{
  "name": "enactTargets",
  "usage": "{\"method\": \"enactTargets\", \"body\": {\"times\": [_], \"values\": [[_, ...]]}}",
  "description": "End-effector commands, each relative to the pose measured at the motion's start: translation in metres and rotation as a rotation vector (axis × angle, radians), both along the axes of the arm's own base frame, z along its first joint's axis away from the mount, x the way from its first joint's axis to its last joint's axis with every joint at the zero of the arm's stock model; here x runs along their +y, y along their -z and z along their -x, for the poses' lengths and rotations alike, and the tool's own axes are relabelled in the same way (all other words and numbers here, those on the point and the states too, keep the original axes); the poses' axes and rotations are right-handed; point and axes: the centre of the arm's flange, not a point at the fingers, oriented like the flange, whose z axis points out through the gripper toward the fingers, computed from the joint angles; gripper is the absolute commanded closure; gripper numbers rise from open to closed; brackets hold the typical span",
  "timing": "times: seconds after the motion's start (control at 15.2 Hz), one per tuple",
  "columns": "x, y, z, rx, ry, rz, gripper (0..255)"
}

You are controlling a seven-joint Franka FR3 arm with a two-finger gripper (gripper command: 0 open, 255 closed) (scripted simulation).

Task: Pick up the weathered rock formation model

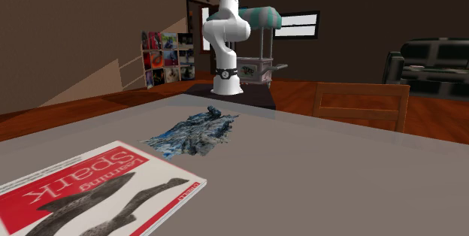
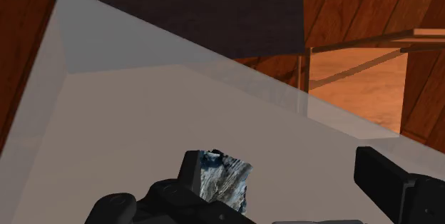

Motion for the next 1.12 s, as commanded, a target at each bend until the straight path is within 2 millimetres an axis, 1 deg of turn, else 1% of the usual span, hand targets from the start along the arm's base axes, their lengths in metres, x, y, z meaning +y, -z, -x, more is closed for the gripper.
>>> {"method": "enactTargets", "body": {"times": [0.0, 0.53, 1.06], "values": [[0.0, 0.0, 0.0, 0.0, 0.0, 0.0, 0], [0.022, 0.098, -0.037, -0.006, -0.304, 0.146, 0], [0.039, 0.199, -0.068, -0.013, -0.607, 0.291, 0]]}}
